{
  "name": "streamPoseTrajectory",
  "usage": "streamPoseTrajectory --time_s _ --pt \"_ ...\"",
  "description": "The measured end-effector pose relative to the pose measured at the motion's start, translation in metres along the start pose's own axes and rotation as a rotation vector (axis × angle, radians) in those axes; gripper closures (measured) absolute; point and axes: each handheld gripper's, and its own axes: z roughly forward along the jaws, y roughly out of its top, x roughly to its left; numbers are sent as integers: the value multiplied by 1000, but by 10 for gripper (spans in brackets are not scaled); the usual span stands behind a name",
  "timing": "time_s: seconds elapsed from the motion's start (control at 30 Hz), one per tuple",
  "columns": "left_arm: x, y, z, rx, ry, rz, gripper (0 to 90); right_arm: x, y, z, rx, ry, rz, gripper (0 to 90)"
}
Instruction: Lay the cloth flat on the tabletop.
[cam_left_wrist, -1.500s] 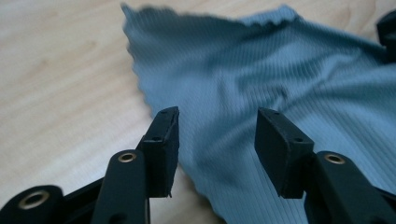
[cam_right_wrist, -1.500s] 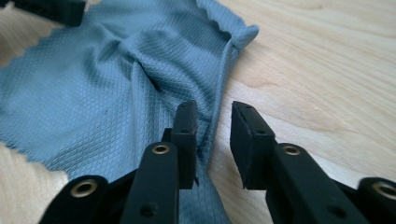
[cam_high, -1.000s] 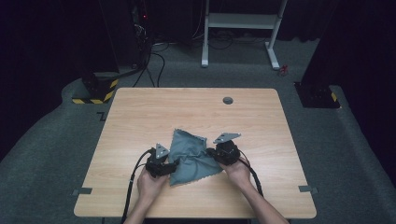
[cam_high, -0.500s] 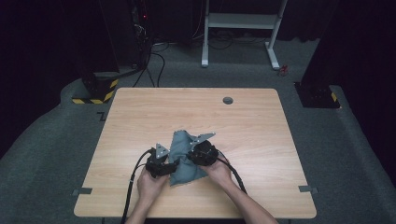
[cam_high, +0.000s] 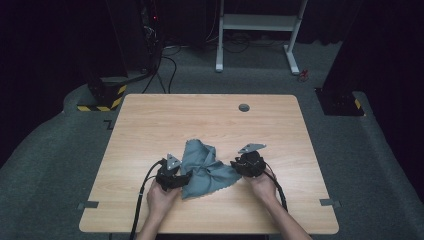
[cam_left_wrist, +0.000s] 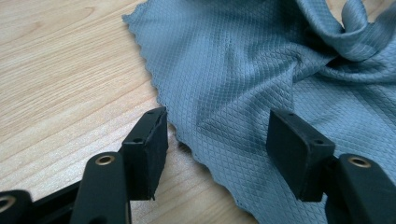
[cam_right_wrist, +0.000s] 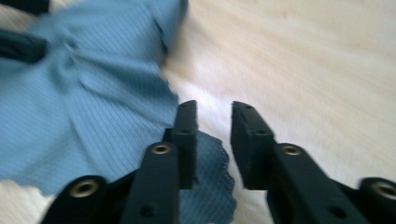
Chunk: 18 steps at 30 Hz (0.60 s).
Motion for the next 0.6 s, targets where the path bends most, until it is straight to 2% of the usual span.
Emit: streamPoseTrajectory --time_s 0.13,0.17,0.3,0.4,0.47,0.6 --pt "0 0 0 -2 1 -1 389 2 -9 5 29 36 13 630" --pt "0 0 0 -1 1 -1 389 3 -13 6 29 70 15 650" --pt "0 0 0 -1 2 0 389 9 -16 5 32 97 -12 702" --pt "0 0 0 -1 2 -1 388 16 -18 2 43 86 -61 794" --pt "0 0 0 -4 2 -3 388 21 -19 1 44 62 -117 877" --pt "0 0 0 -1 2 0 388 23 -22 -5 24 53 -118 894"
